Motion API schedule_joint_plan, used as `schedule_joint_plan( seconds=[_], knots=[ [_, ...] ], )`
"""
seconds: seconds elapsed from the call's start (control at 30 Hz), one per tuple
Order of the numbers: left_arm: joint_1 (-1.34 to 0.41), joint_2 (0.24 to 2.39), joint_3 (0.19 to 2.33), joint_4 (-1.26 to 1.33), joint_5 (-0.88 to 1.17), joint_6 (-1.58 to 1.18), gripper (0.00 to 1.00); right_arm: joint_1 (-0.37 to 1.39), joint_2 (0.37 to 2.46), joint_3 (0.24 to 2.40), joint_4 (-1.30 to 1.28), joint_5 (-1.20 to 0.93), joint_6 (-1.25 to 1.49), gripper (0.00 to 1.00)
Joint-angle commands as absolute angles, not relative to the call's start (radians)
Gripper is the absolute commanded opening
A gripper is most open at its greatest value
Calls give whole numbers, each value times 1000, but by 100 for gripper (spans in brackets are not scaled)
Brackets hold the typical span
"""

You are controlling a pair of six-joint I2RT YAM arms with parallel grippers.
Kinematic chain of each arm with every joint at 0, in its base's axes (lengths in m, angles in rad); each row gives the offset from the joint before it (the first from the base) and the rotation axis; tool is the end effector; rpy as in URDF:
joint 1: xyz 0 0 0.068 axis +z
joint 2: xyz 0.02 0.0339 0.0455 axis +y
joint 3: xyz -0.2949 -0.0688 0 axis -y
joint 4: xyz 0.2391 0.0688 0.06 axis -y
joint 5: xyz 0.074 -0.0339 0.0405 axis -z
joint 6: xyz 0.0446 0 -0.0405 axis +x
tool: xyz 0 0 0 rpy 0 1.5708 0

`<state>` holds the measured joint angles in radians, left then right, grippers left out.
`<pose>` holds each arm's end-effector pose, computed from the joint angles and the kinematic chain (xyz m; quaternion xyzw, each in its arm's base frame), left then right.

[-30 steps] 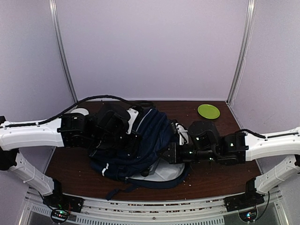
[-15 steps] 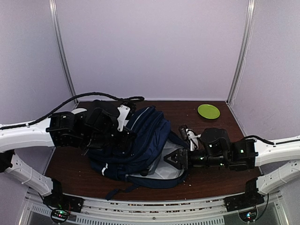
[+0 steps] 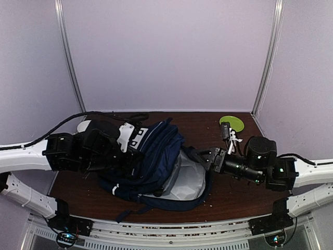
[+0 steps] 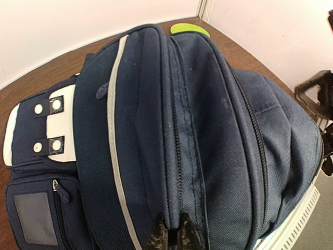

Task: Pack the student bag
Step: Adjust the student bag at the center of the board.

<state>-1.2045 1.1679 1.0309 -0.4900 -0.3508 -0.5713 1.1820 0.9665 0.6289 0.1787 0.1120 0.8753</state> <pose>0.1014 -0.2216 0.3436 0.1977 0.8581 -0.2491 0.4030 0.0860 0.1968 0.3149 -0.0802 0.7564 0.5329 0.3707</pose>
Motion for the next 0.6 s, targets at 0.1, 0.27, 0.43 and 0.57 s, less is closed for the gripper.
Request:
schedule_joint_plan(
  seconds=[0.1,0.27,0.43,0.57],
  knots=[
    [-1195,970,929,-452,-412,-577,0,1120,1004,563,208,218,879,59],
    [-1195,944,973,-461,-431,-563,0,1124,1141,583,316,303,723,59],
    [-1194,1014,1038,-492,-403,-557,0,1152,1274,649,404,394,493,63],
    [-1195,1073,1081,-481,-379,-566,0,1168,1371,686,453,448,414,67]
  ],
)
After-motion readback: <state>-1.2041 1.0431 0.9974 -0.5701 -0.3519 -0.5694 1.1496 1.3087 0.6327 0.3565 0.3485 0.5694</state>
